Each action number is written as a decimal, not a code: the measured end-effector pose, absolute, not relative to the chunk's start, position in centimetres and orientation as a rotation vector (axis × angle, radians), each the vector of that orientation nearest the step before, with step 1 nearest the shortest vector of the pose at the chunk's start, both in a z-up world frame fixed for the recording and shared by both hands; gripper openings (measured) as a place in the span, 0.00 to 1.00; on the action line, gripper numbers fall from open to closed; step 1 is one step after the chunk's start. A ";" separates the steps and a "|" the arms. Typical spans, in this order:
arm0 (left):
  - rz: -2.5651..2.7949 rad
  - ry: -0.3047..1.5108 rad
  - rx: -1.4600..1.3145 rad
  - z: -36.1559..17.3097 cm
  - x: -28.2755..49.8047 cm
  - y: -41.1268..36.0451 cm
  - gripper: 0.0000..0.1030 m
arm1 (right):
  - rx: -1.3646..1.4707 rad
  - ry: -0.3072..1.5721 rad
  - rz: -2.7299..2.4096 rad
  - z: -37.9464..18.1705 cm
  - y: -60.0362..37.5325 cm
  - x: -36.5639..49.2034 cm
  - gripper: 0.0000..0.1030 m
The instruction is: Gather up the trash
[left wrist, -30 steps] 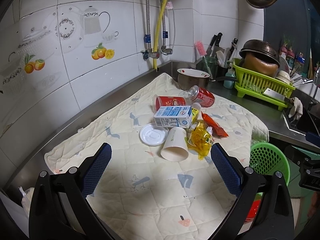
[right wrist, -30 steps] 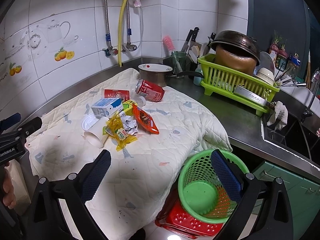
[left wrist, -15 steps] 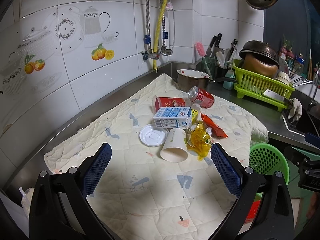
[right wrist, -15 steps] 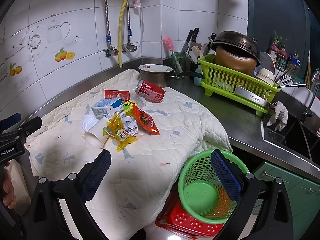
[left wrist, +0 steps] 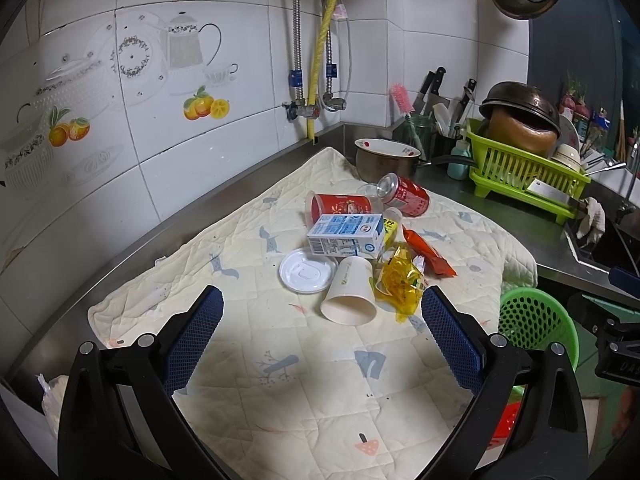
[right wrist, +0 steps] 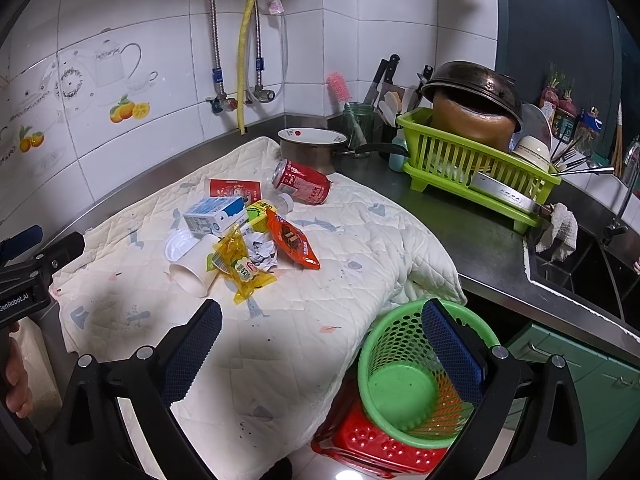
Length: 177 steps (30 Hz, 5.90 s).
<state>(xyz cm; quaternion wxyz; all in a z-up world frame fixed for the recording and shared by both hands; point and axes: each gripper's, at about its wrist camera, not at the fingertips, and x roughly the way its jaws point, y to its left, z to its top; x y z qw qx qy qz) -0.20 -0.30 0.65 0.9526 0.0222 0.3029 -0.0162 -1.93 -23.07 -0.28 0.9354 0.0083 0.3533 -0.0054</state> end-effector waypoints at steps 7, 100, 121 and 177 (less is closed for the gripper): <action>-0.028 0.620 0.039 0.6 0.3 0.0 0.95 | 0.013 0.727 -0.004 -0.6 -22.6 -1.6 0.94; -0.223 0.926 -0.011 -11.4 16.5 -2.1 0.89 | 0.100 0.827 0.302 -7.7 -25.3 7.1 0.20; -0.228 1.065 0.034 -15.7 19.3 -3.0 0.64 | 0.226 1.034 -0.101 -15.9 -38.4 2.0 0.20; -0.798 1.050 0.257 -15.5 8.1 -32.9 0.75 | 0.355 0.874 -0.338 -11.8 -45.1 -10.7 0.70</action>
